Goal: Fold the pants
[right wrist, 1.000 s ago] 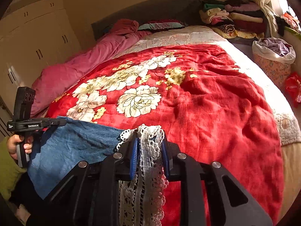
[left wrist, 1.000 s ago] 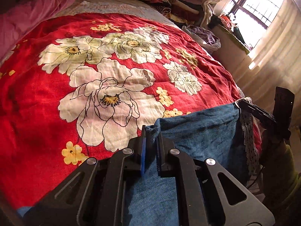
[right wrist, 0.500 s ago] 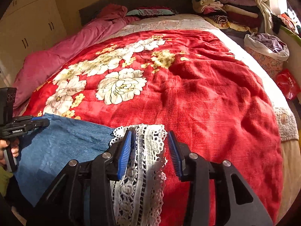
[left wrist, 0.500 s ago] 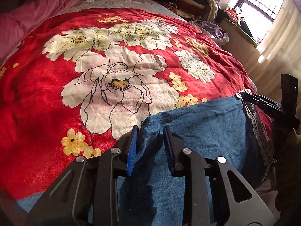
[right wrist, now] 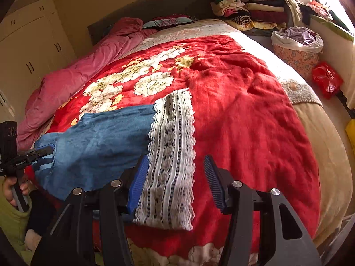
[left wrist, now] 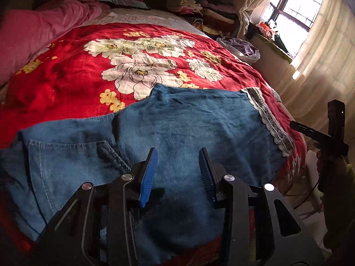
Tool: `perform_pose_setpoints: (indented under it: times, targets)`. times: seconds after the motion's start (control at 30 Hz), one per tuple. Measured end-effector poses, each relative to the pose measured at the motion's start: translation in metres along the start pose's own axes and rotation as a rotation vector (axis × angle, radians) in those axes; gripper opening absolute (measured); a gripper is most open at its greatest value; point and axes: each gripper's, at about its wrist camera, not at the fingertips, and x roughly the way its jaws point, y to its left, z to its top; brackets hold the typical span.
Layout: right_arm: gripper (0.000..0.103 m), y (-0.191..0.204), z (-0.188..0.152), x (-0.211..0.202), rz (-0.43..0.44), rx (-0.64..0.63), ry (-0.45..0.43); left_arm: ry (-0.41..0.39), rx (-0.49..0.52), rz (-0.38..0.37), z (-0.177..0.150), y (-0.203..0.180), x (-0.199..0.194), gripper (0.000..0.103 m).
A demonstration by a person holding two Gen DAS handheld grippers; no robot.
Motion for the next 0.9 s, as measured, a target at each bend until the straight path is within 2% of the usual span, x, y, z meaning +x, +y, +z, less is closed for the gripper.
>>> perform_pose_setpoints:
  times: [0.23, 0.33, 0.37, 0.43, 0.53, 0.63, 0.73, 0.9]
  targets:
    - [0.051, 0.001, -0.035, 0.011, 0.005, 0.029, 0.080, 0.072, 0.014, 0.084, -0.048, 0.006, -0.005, 0.031]
    - [0.050, -0.001, -0.043, 0.023, 0.014, 0.041, 0.106, 0.096, -0.009, 0.084, -0.055, 0.013, -0.002, 0.031]
    - [0.047, -0.002, -0.045, 0.026, 0.029, 0.050, 0.114, 0.097, -0.008, 0.086, -0.056, 0.014, -0.004, 0.031]
    - [0.027, 0.002, -0.047, 0.025, 0.040, 0.024, 0.119, 0.096, -0.004, 0.091, -0.058, 0.013, -0.006, 0.031]
    - [0.014, 0.013, -0.047, 0.012, 0.024, -0.055, 0.094, 0.102, -0.013, 0.097, -0.060, 0.015, -0.007, 0.031]
    - [0.014, 0.013, -0.050, 0.003, 0.002, -0.090, 0.103, 0.100, -0.022, 0.099, -0.061, 0.019, -0.011, 0.031]
    - [0.017, 0.011, -0.059, 0.015, -0.022, -0.112, 0.135, 0.098, -0.036, 0.083, -0.064, 0.025, -0.012, 0.031]
    - [0.022, 0.004, -0.062, 0.020, -0.004, -0.054, 0.127, 0.095, -0.042, 0.072, -0.066, 0.027, -0.013, 0.031]
